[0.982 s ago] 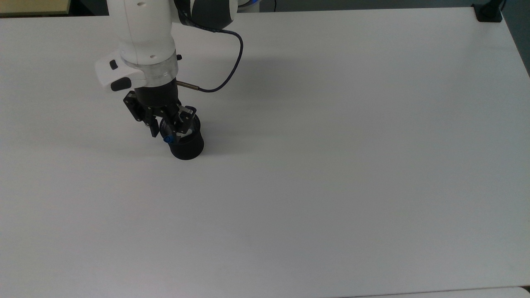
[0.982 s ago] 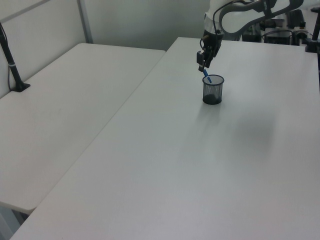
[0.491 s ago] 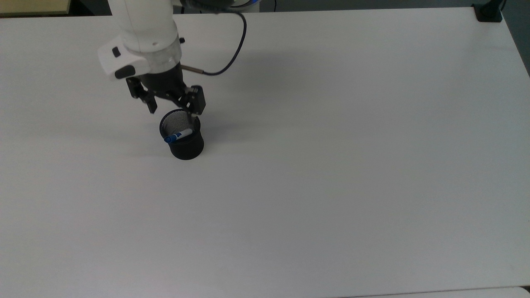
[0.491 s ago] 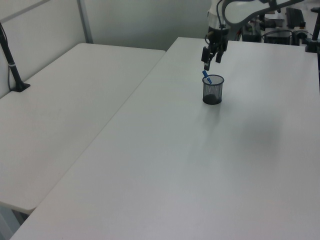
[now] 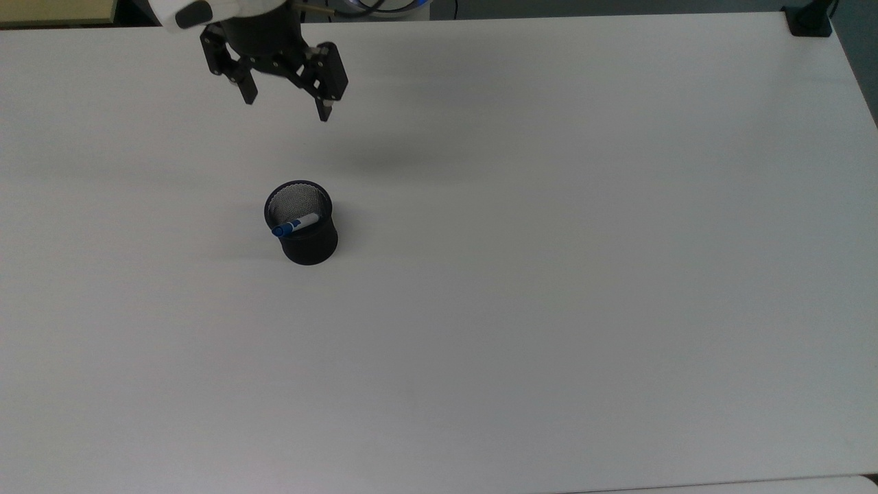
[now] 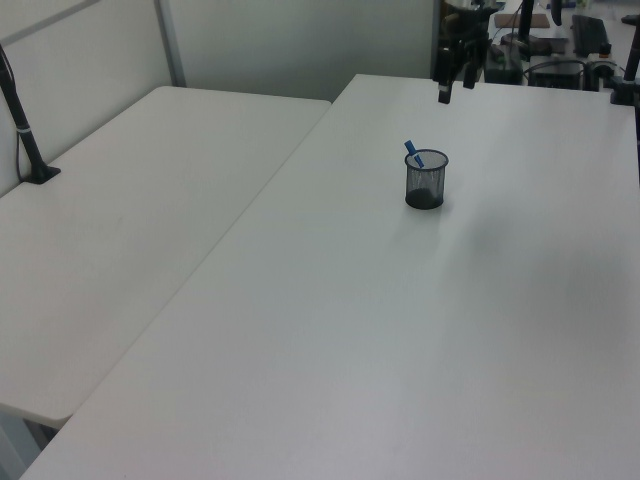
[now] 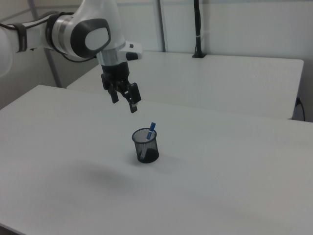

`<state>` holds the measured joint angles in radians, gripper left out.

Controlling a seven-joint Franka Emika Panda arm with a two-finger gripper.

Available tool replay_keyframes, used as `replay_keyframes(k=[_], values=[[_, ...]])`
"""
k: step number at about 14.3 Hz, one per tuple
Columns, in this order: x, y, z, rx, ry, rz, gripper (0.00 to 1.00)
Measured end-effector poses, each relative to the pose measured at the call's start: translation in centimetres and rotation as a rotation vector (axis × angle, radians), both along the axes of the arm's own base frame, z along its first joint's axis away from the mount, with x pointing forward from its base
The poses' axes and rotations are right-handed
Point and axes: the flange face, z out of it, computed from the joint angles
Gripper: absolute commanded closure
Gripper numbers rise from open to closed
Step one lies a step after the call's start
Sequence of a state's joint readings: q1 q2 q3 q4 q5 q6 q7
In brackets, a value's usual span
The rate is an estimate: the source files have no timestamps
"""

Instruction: Insert the marker

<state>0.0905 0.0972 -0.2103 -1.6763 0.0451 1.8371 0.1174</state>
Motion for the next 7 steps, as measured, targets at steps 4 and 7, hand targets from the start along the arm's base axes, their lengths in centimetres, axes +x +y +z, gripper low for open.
replay_keyframes(k=[4, 7], values=[[-1.3, -0.9, 1.3, 0.007, 0.025, 0.038, 0.00], [-1.6, -0.6, 1.4, 0.009, 0.036, 0.050, 0.00]])
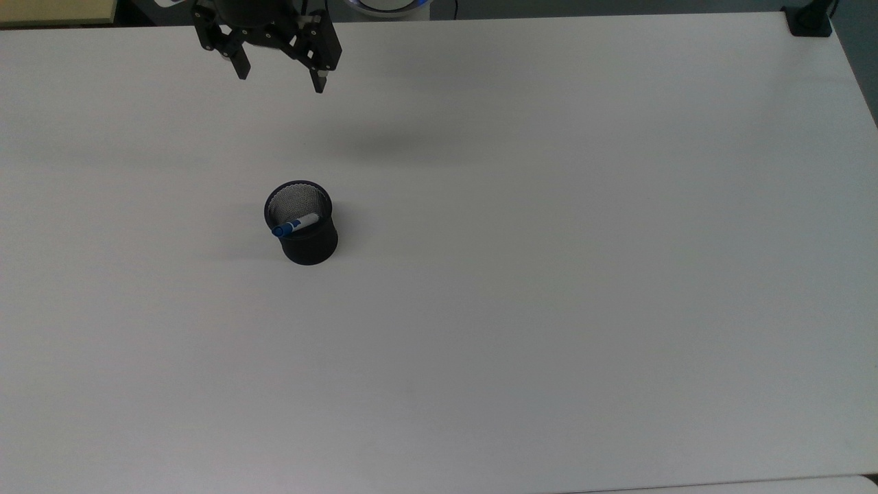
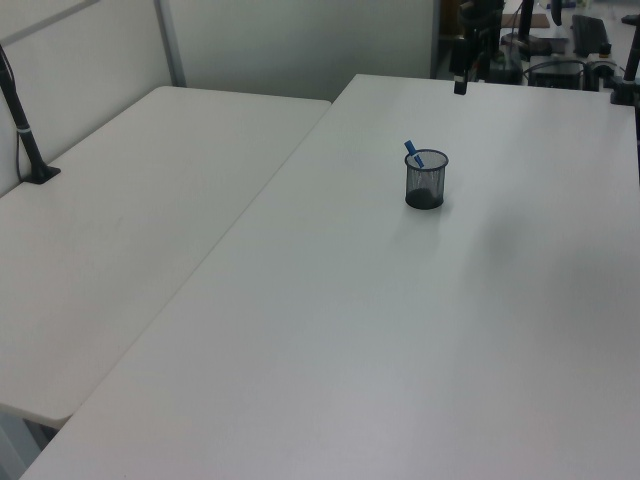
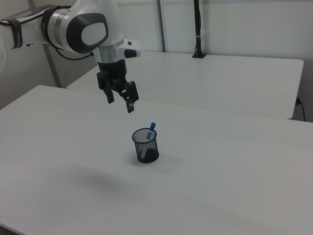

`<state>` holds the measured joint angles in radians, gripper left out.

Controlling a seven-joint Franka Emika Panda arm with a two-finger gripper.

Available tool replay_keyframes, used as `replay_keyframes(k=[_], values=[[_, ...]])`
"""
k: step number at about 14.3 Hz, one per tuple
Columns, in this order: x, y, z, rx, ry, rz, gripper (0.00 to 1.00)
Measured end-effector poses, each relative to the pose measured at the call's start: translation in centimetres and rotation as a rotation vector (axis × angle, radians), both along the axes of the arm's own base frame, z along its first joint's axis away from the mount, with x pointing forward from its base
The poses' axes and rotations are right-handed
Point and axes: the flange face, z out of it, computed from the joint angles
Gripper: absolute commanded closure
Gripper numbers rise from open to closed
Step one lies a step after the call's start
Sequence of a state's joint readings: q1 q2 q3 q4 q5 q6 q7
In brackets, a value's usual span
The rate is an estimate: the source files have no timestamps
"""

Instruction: Insert the marker

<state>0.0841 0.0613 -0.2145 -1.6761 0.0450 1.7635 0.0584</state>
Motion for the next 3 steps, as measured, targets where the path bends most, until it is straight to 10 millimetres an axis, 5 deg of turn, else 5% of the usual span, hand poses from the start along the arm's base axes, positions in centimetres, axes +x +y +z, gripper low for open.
replay_keyframes(k=[3], values=[[0.05, 0.83, 0.17, 0.001, -0.001, 0.016, 0.00]])
